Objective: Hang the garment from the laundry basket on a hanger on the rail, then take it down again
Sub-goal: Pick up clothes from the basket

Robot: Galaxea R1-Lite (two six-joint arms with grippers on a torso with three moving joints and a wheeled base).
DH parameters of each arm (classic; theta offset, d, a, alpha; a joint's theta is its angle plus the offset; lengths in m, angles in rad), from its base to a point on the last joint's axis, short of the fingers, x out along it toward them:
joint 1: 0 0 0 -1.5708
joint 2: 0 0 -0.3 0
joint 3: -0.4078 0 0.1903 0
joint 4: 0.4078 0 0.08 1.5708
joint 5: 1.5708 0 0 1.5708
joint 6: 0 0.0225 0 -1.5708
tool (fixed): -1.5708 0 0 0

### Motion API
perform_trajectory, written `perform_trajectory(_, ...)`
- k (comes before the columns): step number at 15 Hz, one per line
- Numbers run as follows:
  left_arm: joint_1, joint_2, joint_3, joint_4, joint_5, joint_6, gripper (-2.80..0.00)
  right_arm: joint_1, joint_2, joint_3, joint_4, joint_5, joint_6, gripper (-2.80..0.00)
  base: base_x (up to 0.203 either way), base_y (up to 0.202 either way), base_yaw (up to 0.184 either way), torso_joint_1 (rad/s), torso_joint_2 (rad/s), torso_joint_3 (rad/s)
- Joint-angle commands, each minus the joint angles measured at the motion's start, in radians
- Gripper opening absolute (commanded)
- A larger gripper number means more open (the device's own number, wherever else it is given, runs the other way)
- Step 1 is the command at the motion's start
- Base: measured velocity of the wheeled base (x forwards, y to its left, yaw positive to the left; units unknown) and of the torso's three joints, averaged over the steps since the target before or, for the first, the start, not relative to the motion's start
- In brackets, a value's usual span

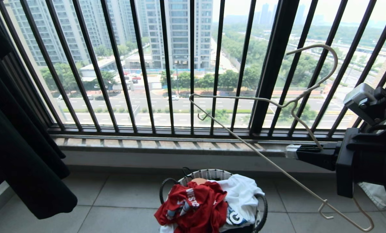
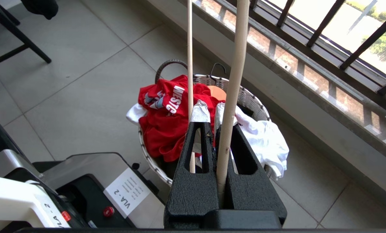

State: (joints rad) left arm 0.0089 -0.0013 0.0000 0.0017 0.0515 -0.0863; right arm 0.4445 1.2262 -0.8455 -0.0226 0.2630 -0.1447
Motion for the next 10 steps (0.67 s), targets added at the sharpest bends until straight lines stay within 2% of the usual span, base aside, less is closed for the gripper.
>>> perform_trajectory(1, 0.000, 0.001, 0.000, 0.000, 0.001, 0.000, -2.80, 0.000, -0.011, -0.003, 0.000, 0.002, 0.002, -2.80, 0.000, 0.000, 0.000, 0.007, 0.00, -0.198)
perform_trajectory(10, 0.000, 0.001, 0.000, 0.000, 0.001, 0.003, -2.80, 0.000, -0.029, -0.004, -0.029, 0.002, 0.007, -2.80, 0.000, 0.000, 0.000, 0.002, 0.00, -0.197)
